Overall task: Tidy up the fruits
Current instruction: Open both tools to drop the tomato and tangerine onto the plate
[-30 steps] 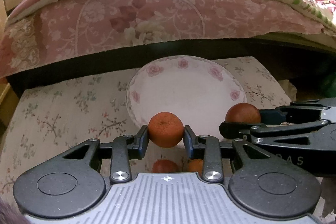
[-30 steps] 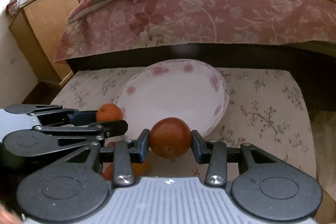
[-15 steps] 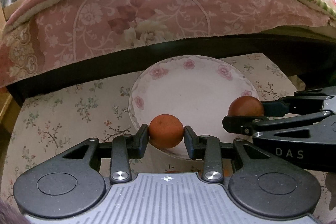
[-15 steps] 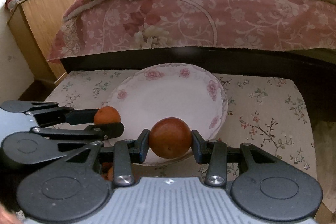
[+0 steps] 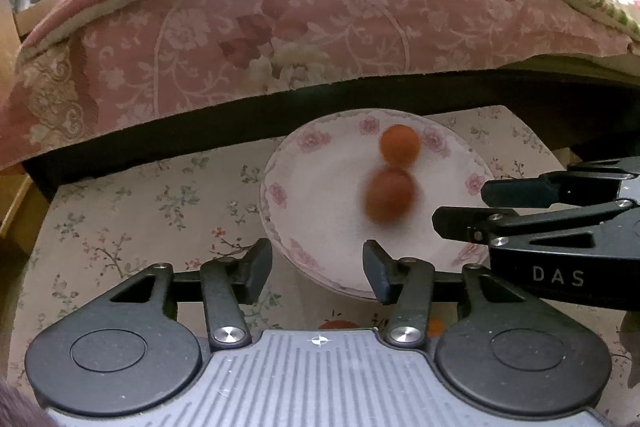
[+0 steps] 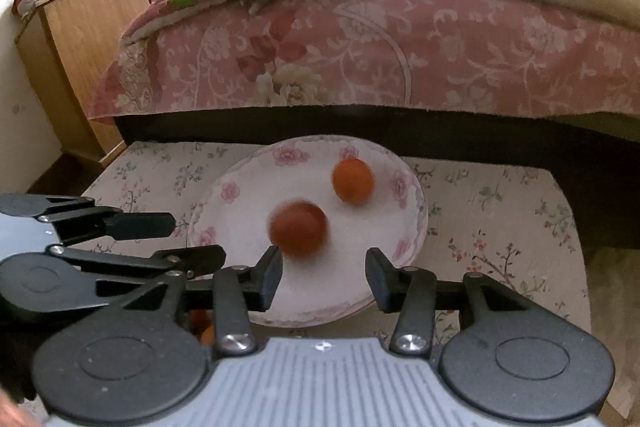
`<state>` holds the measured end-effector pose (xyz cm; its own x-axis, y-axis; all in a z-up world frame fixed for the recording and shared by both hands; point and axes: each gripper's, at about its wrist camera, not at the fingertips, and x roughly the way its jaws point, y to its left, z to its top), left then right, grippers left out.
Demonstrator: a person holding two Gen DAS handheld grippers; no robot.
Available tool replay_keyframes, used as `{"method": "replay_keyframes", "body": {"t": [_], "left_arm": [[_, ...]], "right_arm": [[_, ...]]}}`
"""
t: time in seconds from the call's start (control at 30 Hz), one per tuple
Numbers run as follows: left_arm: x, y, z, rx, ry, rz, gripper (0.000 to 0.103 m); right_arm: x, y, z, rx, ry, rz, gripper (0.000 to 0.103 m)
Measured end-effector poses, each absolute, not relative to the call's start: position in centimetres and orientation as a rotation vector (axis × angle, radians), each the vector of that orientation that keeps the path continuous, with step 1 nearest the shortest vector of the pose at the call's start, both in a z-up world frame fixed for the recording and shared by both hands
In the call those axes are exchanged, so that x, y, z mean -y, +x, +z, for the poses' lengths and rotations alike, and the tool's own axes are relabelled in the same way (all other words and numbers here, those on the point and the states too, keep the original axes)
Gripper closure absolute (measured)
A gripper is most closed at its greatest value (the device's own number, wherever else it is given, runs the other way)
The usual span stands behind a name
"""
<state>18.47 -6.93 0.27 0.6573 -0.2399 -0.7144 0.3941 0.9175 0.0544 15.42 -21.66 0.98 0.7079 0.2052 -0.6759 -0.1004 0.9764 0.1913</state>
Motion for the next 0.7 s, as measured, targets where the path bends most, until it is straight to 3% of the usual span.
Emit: {"method": "replay_keyframes", "body": {"t": [0.7], "left_arm": [[4.2,13.7,1.8,-0.785,0.188,-0.367,0.040]], "right_arm": [[20.4,10.6,2.5,-0.797,0.136,0.203,0.057]]}}
